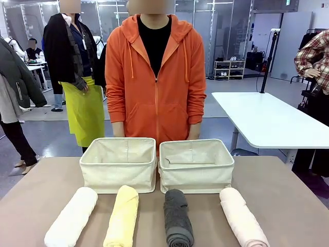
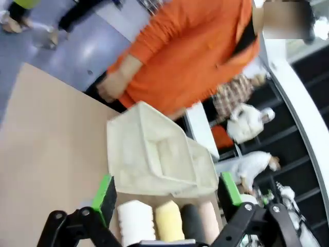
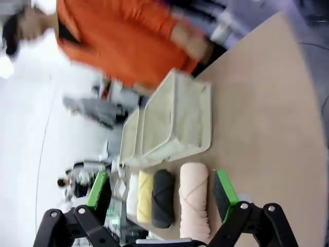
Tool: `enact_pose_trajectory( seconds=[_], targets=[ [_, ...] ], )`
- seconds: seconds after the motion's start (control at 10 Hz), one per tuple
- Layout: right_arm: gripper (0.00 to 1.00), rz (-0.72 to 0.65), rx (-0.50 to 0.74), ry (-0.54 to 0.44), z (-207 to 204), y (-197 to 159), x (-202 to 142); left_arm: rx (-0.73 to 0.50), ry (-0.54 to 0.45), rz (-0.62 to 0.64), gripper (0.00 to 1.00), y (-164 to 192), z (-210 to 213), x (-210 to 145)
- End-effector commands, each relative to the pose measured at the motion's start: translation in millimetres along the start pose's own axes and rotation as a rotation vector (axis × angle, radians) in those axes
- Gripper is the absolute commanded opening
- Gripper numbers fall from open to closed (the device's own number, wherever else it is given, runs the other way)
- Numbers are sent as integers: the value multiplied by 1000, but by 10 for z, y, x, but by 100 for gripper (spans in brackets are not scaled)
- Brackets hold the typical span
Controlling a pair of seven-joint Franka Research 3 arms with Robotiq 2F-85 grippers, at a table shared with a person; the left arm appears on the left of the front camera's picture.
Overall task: Divide the towels into two baskets.
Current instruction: Pick up one hotel-folded towel and place it in the Fabric basket indicated by the person.
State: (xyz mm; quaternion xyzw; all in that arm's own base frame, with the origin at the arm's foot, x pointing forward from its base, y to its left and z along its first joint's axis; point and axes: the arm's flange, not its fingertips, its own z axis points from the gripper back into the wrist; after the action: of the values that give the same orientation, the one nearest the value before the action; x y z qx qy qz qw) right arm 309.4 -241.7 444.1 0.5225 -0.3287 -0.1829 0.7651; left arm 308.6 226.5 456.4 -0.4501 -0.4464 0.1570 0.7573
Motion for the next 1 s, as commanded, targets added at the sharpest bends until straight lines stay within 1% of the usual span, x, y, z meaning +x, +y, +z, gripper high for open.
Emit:
enact_pose_trajectory(
  seconds=[0.0,0.1,0.2,0.3,0.9],
  targets=[
    [100,-43,14,-105,281,37,-29,35,-73,38,100,11,288,-265],
    [100,-15,16,-107,343,90,-17,59,-88,36,100,4,348,-264],
    [100,31,1,-77,292,149,-2,100,-29,11,100,-39,296,-254],
    [100,-25,-12,-106,454,-69,0,57,-92,25,100,139,405,58],
    [100,-25,-12,-106,454,-69,0,57,-92,25,100,139,405,58]
  ],
)
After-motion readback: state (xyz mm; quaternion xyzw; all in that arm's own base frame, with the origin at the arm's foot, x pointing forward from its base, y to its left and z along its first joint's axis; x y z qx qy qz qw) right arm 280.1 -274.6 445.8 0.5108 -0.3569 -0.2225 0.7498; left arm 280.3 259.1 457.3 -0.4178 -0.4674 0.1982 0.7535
